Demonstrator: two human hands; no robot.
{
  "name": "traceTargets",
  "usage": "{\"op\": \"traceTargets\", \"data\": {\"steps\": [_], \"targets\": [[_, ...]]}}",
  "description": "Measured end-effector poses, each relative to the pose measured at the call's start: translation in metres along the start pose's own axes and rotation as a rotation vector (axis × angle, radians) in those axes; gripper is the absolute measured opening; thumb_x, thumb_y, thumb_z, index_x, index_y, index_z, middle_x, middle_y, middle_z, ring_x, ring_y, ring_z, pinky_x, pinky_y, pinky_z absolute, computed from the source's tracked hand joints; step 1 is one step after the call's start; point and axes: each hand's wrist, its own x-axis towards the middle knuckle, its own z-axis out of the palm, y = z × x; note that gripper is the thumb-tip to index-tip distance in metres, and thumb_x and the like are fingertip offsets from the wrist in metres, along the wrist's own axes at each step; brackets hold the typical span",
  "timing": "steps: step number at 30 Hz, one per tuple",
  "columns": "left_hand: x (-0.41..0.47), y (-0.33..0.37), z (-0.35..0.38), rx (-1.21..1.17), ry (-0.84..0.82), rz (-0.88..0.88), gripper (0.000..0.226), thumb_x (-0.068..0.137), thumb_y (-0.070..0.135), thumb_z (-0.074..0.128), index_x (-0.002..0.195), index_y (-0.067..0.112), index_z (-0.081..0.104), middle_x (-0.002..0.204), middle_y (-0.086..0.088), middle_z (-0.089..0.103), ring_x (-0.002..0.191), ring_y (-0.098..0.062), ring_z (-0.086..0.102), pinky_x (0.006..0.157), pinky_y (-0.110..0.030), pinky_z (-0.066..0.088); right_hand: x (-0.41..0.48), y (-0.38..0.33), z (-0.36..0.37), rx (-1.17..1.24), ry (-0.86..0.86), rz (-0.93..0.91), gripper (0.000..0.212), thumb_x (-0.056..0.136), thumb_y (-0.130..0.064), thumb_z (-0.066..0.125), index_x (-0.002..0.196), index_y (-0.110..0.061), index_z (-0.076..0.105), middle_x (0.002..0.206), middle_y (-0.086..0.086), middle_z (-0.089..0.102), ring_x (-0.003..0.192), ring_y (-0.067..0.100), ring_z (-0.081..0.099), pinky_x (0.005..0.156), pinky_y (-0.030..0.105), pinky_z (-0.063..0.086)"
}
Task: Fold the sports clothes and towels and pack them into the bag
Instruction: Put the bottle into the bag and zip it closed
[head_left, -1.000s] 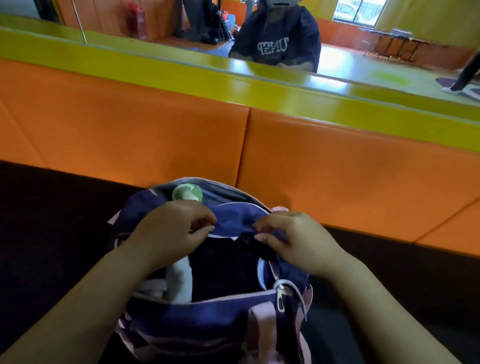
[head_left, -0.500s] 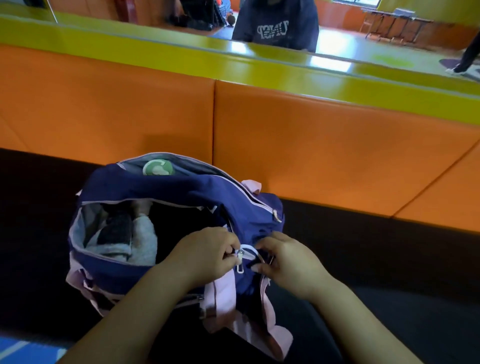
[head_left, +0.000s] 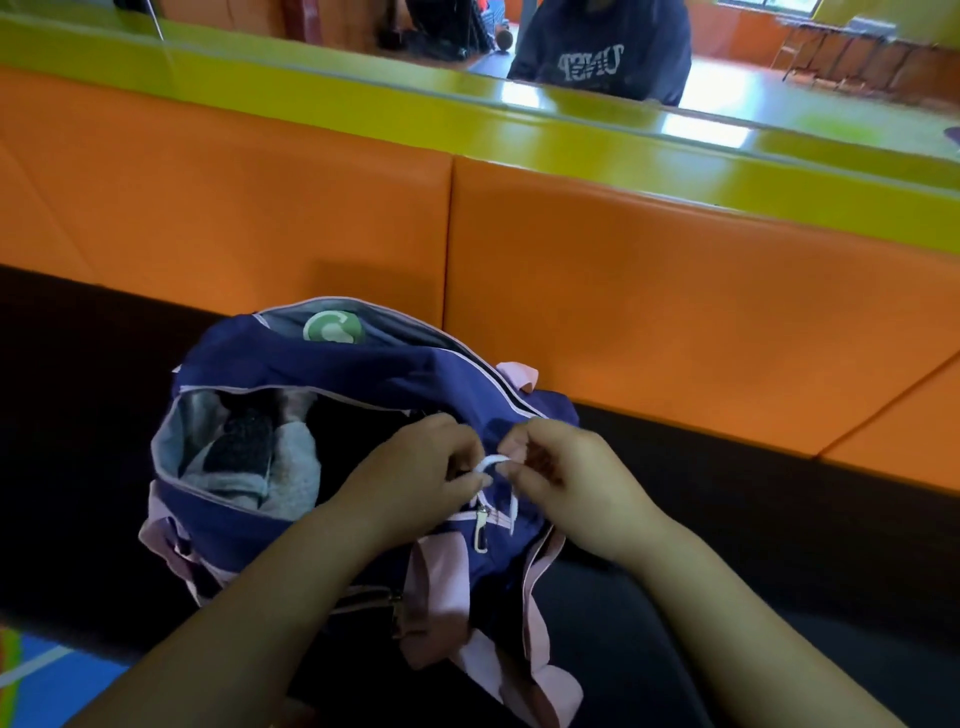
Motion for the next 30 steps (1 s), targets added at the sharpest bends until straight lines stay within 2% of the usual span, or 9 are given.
{"op": "traceTargets", "data": {"steps": [4,7,11,14,16,20,23,26,30], "targets": [[0.001,-0.015,-0.024,-0.096,0.145,-0.09,0.013,0.086,0.024,0.063,0.076,0.022,0.054,0.074,0.005,0.059,0.069,-0.008,0.054,0.062,-0.024,0.041,0.008,0.0,-0.004,0.021,0.076,-0.024,0.023,0.085,-0.02,0.069,0.089,-0.037,0.054,0.091,-0.01,0.062,0.084,0.007,0.06,0.078,0.027,0.05],[-0.006,-0.031,-0.038,-0.041,0.177,-0.116,0.017,0.085,0.023,0.066,0.076,0.024,0.052,0.074,0.008,0.058,0.07,-0.006,0.054,0.059,-0.015,0.035,0.01,0.004,0.0,-0.03,0.049,-0.053,0.018,0.085,-0.023,0.07,0.089,-0.034,0.056,0.089,-0.013,0.061,0.084,0.005,0.059,0.076,0.026,0.049],[-0.016,-0.048,-0.046,0.247,0.128,-0.142,0.013,0.084,0.027,0.066,0.09,0.022,0.056,0.088,0.006,0.057,0.08,-0.017,0.054,0.07,-0.033,0.047,0.011,0.011,0.007,-0.07,-0.004,-0.08,0.009,0.085,-0.024,0.069,0.091,-0.023,0.062,0.09,-0.011,0.061,0.085,0.007,0.059,0.078,0.034,0.05],[-0.018,-0.051,-0.045,0.401,0.049,-0.186,0.039,0.082,0.029,0.068,0.116,0.024,0.051,0.112,0.004,0.054,0.099,-0.02,0.054,0.079,-0.036,0.049,0.013,0.016,0.009,-0.119,-0.036,-0.081,0.009,0.085,-0.025,0.068,0.092,-0.022,0.062,0.091,-0.01,0.059,0.085,0.011,0.058,0.078,0.037,0.05],[-0.016,-0.049,-0.042,0.492,0.033,-0.153,0.05,0.079,0.032,0.07,0.124,0.026,0.046,0.117,0.004,0.05,0.107,-0.02,0.049,0.08,-0.035,0.047,0.014,0.018,0.012,-0.174,-0.065,-0.082,0.011,0.085,-0.028,0.066,0.093,-0.022,0.06,0.091,-0.009,0.057,0.083,0.014,0.056,0.076,0.038,0.049],[-0.011,-0.036,-0.034,0.402,0.011,-0.011,0.032,0.084,0.035,0.066,0.113,0.024,0.058,0.108,0.005,0.052,0.104,-0.016,0.05,0.074,-0.028,0.04,0.01,0.02,0.015,-0.245,-0.141,-0.051,0.02,0.083,-0.035,0.069,0.094,-0.026,0.055,0.092,-0.011,0.052,0.082,0.012,0.052,0.075,0.037,0.048],[-0.007,-0.02,-0.025,0.28,-0.092,0.081,0.017,0.088,0.037,0.059,0.099,0.024,0.063,0.094,0.01,0.053,0.091,-0.011,0.053,0.076,-0.03,0.044,0.004,0.024,0.014,-0.284,-0.253,-0.022,0.039,0.075,-0.042,0.075,0.105,-0.028,0.055,0.104,-0.011,0.05,0.095,0.013,0.051,0.081,0.033,0.046],[-0.002,-0.006,-0.009,0.326,-0.236,0.08,0.026,0.088,0.047,0.055,0.095,0.024,0.065,0.09,0.01,0.052,0.089,-0.013,0.054,0.078,-0.033,0.047,-0.001,0.027,0.018,-0.436,-0.32,-0.015,0.052,0.075,-0.042,0.074,0.118,-0.027,0.05,0.118,-0.007,0.044,0.108,0.016,0.046,0.085,0.033,0.044],[0.003,0.004,0.007,0.458,-0.336,0.035,0.036,0.085,0.055,0.055,0.096,0.024,0.067,0.097,0.004,0.056,0.091,-0.016,0.056,0.074,-0.031,0.045,-0.002,0.029,0.03,-0.525,-0.26,-0.014,0.045,0.081,-0.044,0.066,0.118,-0.023,0.052,0.117,-0.003,0.049,0.109,0.02,0.049,0.081,0.031,0.038]]}}
